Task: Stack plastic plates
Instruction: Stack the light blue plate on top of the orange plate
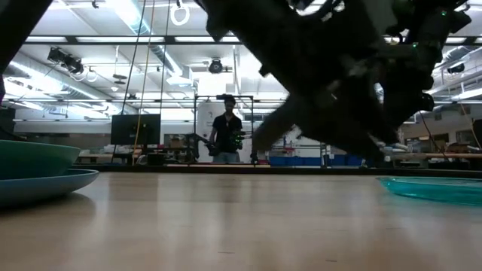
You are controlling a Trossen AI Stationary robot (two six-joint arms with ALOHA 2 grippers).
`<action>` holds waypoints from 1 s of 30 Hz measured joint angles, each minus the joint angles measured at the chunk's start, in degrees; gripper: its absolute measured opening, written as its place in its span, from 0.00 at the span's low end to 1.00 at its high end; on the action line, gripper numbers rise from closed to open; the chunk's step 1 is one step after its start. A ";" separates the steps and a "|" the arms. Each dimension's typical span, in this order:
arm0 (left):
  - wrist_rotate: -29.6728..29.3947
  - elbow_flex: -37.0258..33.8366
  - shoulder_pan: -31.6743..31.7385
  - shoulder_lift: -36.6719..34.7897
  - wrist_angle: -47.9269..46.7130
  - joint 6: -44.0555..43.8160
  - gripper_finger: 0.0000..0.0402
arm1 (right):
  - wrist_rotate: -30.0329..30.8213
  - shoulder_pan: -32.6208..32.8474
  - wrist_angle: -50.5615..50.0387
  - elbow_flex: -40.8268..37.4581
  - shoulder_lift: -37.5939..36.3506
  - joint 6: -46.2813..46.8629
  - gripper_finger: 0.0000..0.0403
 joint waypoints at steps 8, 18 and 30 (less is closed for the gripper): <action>-0.52 -0.02 0.39 4.49 6.93 6.67 0.37 | 0.96 -0.83 -0.70 0.00 -0.41 -1.72 0.31; 1.01 -0.07 1.44 5.97 11.79 7.15 0.35 | 1.26 -0.91 -0.06 -0.02 -0.19 -1.76 0.31; 0.99 -0.12 1.32 6.21 14.19 6.89 0.26 | -4.90 -0.28 -0.75 -0.02 -0.05 0.54 0.31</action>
